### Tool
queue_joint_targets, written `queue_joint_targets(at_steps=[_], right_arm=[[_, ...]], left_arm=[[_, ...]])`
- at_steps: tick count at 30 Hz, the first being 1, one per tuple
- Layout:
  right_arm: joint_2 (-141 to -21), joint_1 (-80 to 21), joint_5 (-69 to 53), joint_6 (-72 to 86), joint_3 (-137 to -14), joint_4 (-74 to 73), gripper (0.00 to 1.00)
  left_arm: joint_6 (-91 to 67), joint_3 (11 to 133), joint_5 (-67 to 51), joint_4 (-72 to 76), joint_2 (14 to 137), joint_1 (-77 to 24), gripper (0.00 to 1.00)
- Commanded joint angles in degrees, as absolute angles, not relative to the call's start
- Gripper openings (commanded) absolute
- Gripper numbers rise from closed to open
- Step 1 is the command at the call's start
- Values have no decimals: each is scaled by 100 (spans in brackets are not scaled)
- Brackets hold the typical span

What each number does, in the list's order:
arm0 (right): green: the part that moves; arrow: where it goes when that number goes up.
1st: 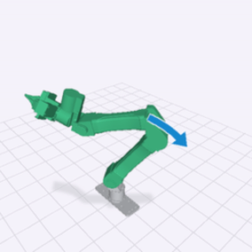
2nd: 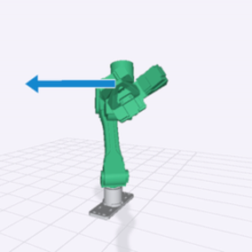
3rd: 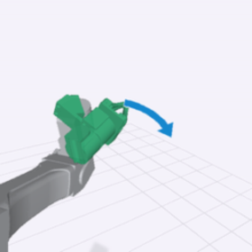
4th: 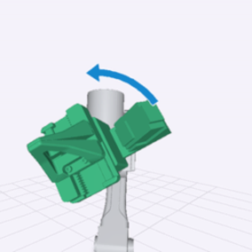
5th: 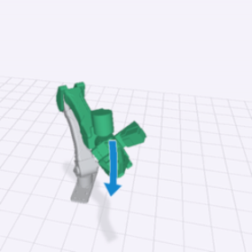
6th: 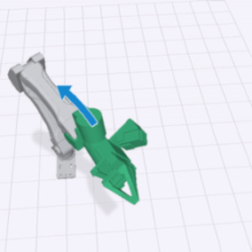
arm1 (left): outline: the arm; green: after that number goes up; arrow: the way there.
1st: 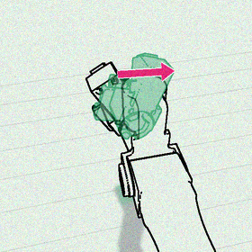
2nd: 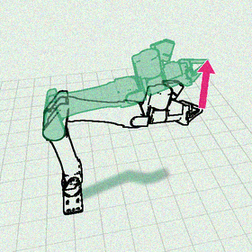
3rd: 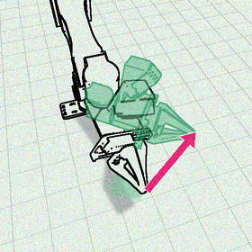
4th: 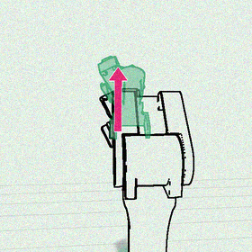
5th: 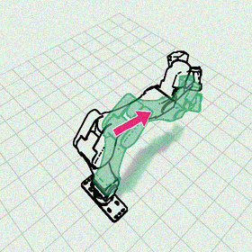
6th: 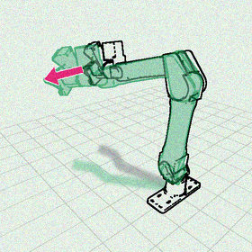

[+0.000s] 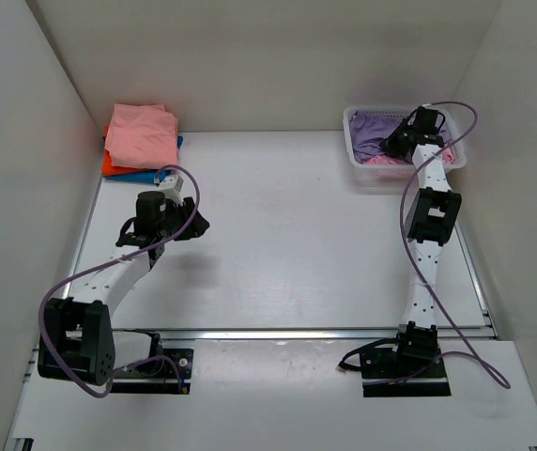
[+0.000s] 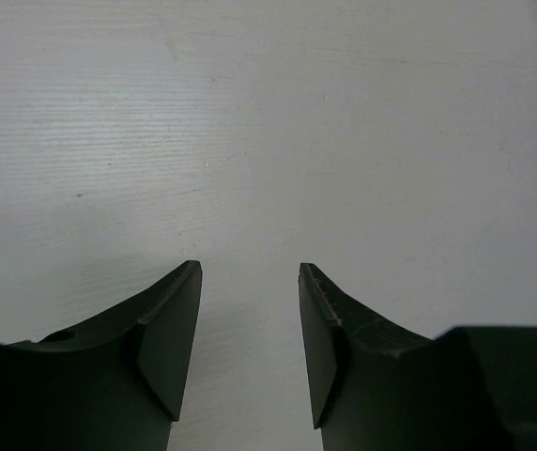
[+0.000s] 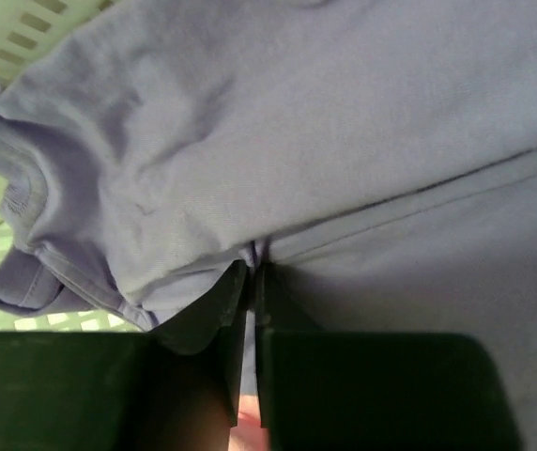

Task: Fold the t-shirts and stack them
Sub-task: Grab crumpled tshirt from bin with the right arm, then move the tshirt to the center of the board

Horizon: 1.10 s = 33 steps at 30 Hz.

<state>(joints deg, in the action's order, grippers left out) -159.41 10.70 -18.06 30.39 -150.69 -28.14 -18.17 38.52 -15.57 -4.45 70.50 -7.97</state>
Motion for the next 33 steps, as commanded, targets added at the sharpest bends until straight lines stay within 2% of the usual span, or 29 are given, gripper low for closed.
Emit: queue_joint_targets(at_steps=[1,6,10,17,22,25,26,28,33], right_arm=[[-16110,1134,-2056,2997,-15029,-2988,0],[-16137,1213,-3170,3127,-15441,-2339,0],[-15909,1371,-3532,3261,-16004,-2145,0],[-14636,1275,-4139,3094,-15829,-1872,0],[-13415,968,-4350,2664,-15829,-2258,0],[-12554,652,-4228,2295,-15926,-2628,0],[-12107,572,-4106,2120,-15830,-2767,0],[-11334,160,-3807,1786,-15365,-2848,0],[-8583,-763,-2886,1328,-12143,-1672,0]], left_arm=[[-1846,4034,-1670,-378,7058,-791,56],[-1846,4043,-1644,-334,7084,-756,56],[-1889,4017,-1644,-299,7075,-817,56],[-1986,3938,-1722,-220,6908,-879,56],[-2109,3648,-1740,-53,6523,-958,56],[-2302,3481,-1907,-96,6172,-914,51],[-2346,3472,-1881,-62,5909,-853,44],[-2408,3533,-1749,-201,5409,-791,40],[-2162,4095,-1740,-729,4888,-818,44]])
